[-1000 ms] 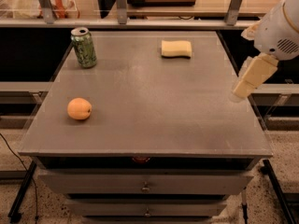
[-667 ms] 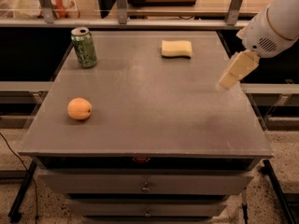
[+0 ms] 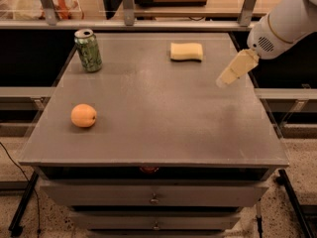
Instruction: Move sponge near green can
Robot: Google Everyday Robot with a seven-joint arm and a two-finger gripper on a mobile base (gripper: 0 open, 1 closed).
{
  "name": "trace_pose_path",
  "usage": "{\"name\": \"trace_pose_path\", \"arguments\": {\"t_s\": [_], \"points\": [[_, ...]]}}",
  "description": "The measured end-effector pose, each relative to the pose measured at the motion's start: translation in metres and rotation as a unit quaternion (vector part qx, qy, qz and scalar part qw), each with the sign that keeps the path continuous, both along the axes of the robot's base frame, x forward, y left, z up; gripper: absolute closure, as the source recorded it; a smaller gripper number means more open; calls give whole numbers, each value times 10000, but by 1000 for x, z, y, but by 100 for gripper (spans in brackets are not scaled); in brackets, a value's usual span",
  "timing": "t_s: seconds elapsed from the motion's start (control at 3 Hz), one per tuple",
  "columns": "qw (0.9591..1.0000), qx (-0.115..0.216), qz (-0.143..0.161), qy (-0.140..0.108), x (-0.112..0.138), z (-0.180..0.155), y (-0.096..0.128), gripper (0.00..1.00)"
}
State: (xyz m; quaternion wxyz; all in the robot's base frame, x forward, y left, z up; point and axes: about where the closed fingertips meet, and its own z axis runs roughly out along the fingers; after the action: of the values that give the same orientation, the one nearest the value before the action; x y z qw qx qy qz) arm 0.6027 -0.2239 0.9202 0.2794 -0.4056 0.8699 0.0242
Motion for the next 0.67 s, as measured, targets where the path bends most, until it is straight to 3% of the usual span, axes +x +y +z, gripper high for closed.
{"name": "trace_pose_path", "arguments": {"t_s": [0.33, 0.67], "points": [[10000, -8, 16, -4, 0, 0, 0, 0], [9997, 158, -6, -204, 8, -2, 8, 0]]}}
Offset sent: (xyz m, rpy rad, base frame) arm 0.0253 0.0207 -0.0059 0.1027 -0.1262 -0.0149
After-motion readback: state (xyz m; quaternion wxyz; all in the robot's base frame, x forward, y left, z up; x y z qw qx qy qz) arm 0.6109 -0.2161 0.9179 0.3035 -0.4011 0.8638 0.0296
